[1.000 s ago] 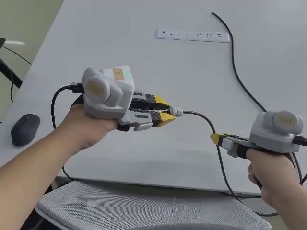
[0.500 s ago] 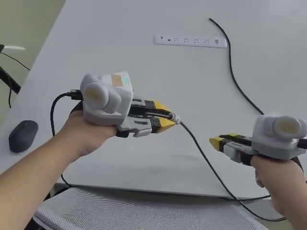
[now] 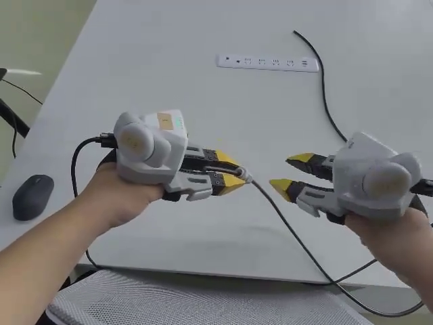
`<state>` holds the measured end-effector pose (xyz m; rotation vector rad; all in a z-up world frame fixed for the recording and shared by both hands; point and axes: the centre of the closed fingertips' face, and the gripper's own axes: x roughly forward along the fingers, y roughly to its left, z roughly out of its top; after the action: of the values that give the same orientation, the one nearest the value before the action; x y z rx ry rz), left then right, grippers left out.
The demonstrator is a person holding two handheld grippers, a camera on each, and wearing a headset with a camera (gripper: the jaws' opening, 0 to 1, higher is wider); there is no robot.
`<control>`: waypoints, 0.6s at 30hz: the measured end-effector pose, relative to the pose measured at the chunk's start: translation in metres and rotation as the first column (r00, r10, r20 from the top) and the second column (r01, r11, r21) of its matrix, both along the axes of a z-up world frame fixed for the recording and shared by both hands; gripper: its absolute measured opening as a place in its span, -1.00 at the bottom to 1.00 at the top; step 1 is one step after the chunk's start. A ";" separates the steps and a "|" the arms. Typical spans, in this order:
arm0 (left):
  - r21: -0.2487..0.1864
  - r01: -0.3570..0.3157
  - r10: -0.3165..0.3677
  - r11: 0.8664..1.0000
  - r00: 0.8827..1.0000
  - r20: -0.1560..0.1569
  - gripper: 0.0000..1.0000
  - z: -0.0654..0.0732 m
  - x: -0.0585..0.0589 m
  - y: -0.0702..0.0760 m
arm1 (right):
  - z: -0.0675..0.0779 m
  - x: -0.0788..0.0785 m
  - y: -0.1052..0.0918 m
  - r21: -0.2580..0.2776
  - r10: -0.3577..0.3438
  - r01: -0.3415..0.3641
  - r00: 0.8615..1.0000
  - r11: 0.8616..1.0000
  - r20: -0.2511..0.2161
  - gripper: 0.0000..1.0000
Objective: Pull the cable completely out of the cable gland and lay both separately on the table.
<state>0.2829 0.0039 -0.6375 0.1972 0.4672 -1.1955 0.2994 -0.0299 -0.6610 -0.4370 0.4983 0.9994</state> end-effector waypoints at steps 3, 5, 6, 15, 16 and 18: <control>-0.002 0.002 -0.002 1.000 1.000 -0.003 -0.70 -0.001 -0.001 0.000 | -0.011 -0.006 0.012 -0.049 0.051 -0.050 0.999 0.998 0.015 -0.54; -0.003 0.001 -0.001 1.000 1.000 -0.006 -0.70 -0.001 -0.001 0.000 | -0.015 -0.007 0.017 -0.062 0.066 -0.065 0.998 0.996 0.023 -0.55; -0.002 0.001 -0.001 1.000 1.000 -0.006 -0.70 -0.001 -0.001 0.000 | -0.016 -0.007 0.019 -0.065 0.073 -0.071 0.997 0.995 0.025 -0.58; -0.008 -0.001 0.001 1.000 1.000 -0.009 -0.70 -0.002 -0.002 -0.002 | -0.020 -0.008 0.030 -0.068 0.103 -0.101 0.994 0.993 0.033 -0.76; -0.008 0.000 0.000 1.000 1.000 -0.009 -0.70 -0.002 -0.002 -0.002 | -0.021 -0.008 0.030 -0.066 0.103 -0.101 0.994 0.993 0.030 -0.77; -0.008 0.001 -0.001 1.000 1.000 -0.009 -0.70 -0.002 -0.002 -0.002 | -0.023 -0.008 0.031 -0.054 0.101 -0.100 0.995 0.994 0.023 -0.80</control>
<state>0.2806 0.0016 -0.6399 0.1846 0.4703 -1.1995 0.2916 0.0012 -0.6839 -0.5262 0.4842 1.0777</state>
